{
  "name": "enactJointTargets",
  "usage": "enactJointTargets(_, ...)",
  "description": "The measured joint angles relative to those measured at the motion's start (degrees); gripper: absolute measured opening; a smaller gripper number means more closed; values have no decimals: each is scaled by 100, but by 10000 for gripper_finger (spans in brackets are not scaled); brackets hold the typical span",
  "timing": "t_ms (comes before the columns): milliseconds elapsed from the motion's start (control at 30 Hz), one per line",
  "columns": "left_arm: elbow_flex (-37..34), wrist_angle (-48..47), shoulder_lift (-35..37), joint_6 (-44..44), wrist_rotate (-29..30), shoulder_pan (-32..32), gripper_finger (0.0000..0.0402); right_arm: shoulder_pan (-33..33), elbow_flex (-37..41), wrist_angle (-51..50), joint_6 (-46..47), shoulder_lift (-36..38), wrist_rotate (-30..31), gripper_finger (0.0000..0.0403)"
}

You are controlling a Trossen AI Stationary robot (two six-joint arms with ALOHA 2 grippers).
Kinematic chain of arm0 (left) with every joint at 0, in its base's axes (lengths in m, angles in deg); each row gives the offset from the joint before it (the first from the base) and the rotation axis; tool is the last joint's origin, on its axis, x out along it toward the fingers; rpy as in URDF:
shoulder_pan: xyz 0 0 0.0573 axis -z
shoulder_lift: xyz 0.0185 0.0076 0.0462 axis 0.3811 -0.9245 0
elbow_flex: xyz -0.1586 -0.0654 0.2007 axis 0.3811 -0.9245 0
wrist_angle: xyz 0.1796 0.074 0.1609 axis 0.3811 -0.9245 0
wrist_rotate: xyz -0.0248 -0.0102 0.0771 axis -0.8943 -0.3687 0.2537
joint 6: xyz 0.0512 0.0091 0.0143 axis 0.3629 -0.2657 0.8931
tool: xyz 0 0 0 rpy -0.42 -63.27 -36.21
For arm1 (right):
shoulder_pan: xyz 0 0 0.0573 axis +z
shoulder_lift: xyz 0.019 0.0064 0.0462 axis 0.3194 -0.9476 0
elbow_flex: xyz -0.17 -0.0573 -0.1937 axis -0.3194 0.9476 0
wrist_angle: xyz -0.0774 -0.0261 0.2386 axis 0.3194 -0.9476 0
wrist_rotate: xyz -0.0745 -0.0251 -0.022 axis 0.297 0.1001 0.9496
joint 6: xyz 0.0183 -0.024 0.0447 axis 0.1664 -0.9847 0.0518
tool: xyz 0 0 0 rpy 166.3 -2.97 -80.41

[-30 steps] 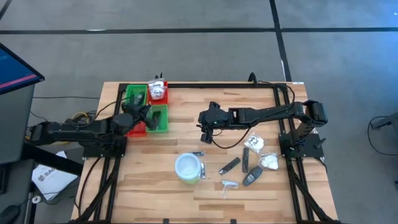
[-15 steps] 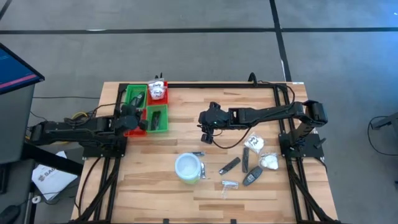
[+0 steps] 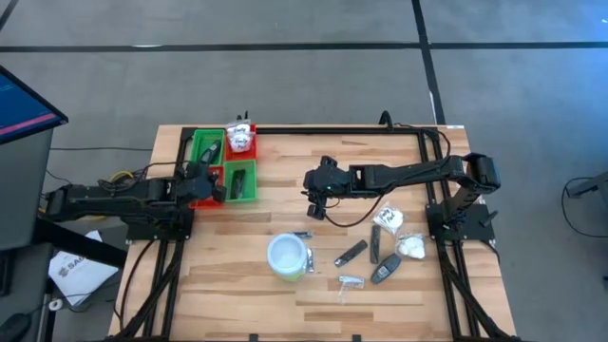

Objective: Pick & Place Travel size toiletries
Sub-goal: Put the silver nail cutter into the bottom red bin, then put the black comb into the bottom green bin

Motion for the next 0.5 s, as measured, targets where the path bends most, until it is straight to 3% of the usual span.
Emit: enactJointTargets(500,0,13,0,14,14,0,105,51,0,-6,3,0,-5,127)
